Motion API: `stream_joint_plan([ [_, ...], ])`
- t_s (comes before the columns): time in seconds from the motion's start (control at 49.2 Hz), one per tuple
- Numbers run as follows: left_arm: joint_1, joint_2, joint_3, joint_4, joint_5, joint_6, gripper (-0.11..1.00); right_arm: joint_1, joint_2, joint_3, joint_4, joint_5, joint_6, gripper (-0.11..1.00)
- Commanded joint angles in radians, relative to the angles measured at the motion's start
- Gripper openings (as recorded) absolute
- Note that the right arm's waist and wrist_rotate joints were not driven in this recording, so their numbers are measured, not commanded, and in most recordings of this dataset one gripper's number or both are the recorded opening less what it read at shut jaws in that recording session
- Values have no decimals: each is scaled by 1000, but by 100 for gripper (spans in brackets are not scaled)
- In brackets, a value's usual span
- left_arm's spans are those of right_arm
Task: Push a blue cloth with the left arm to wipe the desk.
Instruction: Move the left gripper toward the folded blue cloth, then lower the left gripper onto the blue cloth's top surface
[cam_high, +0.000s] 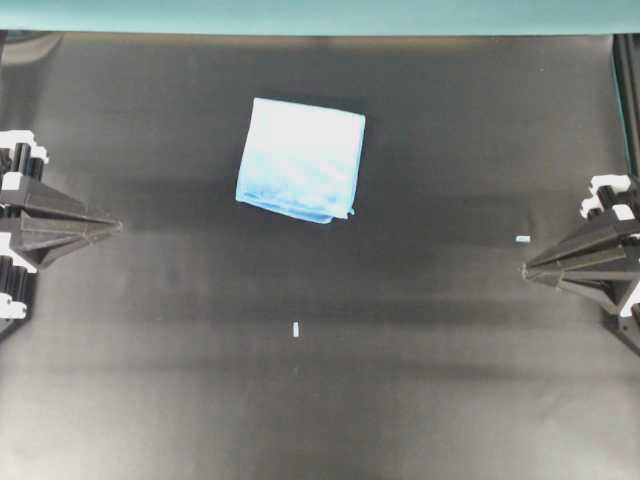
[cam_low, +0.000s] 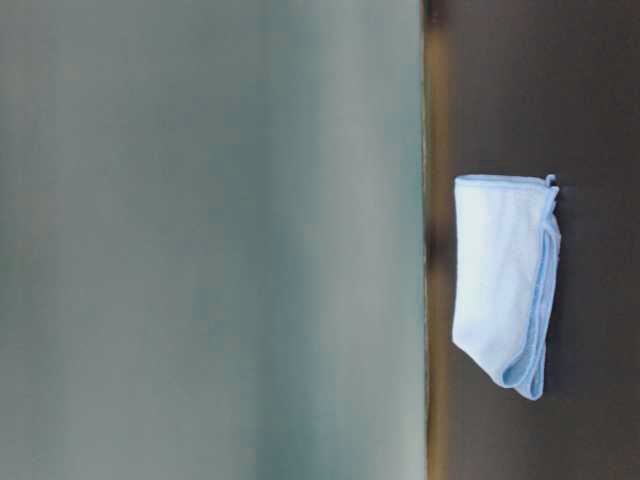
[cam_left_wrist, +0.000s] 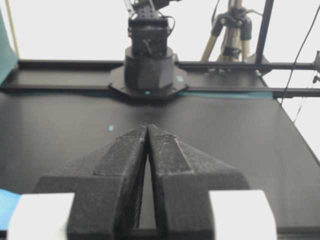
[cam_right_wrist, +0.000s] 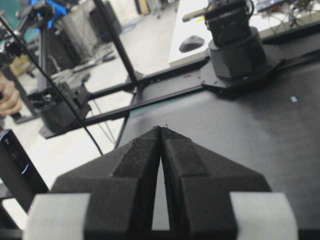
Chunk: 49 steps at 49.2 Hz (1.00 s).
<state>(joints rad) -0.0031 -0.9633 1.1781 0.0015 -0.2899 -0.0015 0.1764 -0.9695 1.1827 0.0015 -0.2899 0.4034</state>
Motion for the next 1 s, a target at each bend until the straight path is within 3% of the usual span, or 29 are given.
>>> stream_joint_plan([
  [0.0, 26, 46, -31, 41, 14, -2, 6, 0, 12, -8, 2, -6, 0, 3],
  [0.081, 46, 107, -60, 41, 43, -9, 5, 2, 9, 0, 2, 23, 0, 10],
  [0.163, 61, 172, -84, 41, 52, -12, 0, 2, 9, 0, 2, 84, 0, 0],
  [0.285, 115, 282, -117, 41, 60, -12, 0, 2, 6, 0, 2, 137, 0, 0],
  [0.692, 290, 726, -347, 43, 153, -9, 1, 2, 14, 0, 2, 152, 2, 0],
  [0.854, 325, 877, -440, 41, 153, -5, 10, 0, 14, 0, 3, 149, 2, 0],
  [0.976, 365, 957, -486, 41, 149, -8, 29, 0, 14, 0, 5, 153, 0, 0],
])
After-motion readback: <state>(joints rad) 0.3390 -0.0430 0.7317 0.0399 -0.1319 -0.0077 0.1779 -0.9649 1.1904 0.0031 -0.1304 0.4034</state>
